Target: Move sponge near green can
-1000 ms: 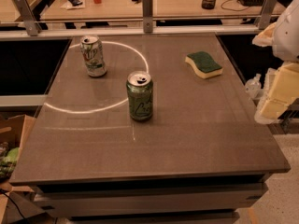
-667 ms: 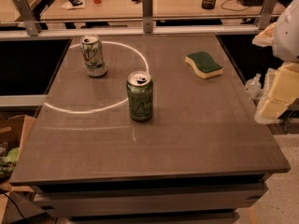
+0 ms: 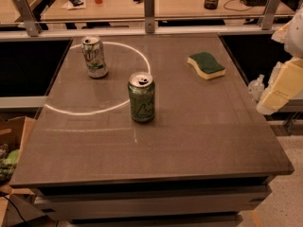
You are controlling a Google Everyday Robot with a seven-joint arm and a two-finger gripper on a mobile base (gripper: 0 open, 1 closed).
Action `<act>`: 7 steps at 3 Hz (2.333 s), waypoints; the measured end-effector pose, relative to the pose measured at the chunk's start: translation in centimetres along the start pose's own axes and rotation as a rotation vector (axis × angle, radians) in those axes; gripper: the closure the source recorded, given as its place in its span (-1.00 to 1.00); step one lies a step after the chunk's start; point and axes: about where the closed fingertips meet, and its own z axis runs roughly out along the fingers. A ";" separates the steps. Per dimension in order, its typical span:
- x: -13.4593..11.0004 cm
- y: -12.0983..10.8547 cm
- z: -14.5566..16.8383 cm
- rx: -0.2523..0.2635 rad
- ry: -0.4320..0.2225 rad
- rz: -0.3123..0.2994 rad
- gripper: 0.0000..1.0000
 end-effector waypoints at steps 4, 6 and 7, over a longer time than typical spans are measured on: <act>4.0 -11.5 6.6 0.192 -0.274 0.410 -1.00; 2.7 -13.0 8.7 0.205 -0.334 0.423 -1.00; 2.1 -12.8 9.0 0.209 -0.339 0.458 -1.00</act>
Offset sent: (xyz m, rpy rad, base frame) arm 0.0899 -0.1023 -0.0250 0.2064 -0.1924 -0.4282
